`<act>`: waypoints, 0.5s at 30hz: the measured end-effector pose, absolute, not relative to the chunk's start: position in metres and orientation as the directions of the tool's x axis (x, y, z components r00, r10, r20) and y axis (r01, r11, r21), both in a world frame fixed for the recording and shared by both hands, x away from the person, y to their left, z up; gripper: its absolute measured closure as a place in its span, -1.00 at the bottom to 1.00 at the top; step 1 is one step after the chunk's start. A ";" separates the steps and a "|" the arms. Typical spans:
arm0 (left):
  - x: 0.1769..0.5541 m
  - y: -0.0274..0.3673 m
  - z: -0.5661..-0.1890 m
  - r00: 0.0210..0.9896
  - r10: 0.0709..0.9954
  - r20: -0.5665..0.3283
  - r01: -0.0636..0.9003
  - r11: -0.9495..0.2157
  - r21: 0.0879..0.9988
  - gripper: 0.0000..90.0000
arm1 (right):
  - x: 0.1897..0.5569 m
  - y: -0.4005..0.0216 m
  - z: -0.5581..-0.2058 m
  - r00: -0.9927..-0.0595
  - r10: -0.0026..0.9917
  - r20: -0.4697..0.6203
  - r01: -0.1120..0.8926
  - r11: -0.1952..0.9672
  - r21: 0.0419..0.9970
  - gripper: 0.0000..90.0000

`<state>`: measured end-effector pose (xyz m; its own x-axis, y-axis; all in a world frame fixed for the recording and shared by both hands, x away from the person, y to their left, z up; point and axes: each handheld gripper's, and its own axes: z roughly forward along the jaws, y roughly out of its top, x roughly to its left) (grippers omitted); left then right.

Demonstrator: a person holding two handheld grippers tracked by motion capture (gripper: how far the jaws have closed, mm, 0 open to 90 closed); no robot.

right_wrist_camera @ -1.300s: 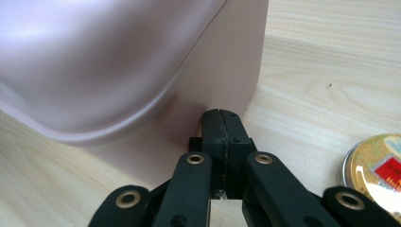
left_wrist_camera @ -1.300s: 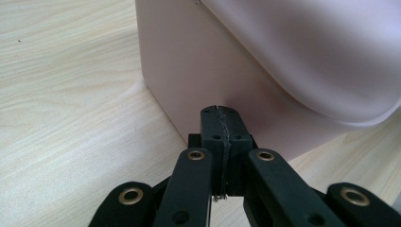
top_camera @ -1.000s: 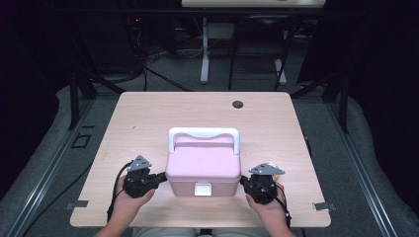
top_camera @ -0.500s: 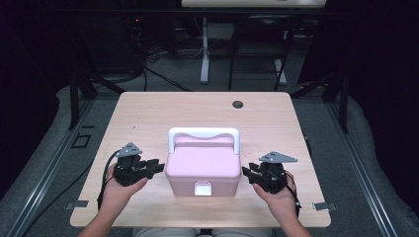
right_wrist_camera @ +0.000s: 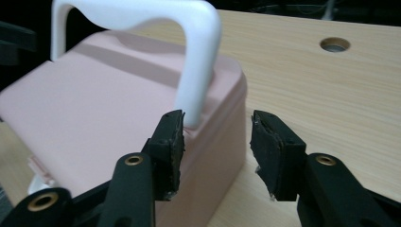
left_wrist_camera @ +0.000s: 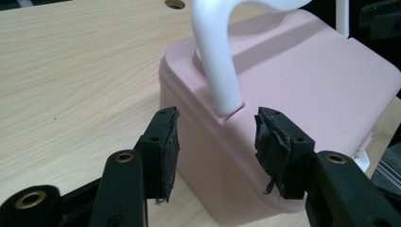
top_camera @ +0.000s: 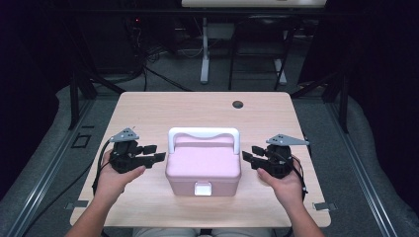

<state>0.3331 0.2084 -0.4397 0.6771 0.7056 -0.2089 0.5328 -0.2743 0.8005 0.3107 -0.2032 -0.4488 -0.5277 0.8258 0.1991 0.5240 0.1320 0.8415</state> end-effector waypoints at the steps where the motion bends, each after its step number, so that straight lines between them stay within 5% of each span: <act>1: 0.335 0.207 -0.439 0.681 0.700 -0.213 0.534 -0.277 0.799 0.09 | 0.312 -0.203 -0.448 -0.537 0.819 0.203 0.523 0.134 0.842 0.17; 15: 0.355 0.181 -0.448 0.690 0.686 -0.233 0.543 -0.278 0.792 0.06 | 0.334 -0.180 -0.452 -0.593 0.768 0.242 0.540 0.156 0.827 0.10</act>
<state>0.3549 0.1810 -0.4484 0.6898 0.6855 -0.2329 0.5434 -0.2777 0.7922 0.3344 -0.1804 -0.4521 -0.5933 0.7677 0.2423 0.5396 0.1558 0.8274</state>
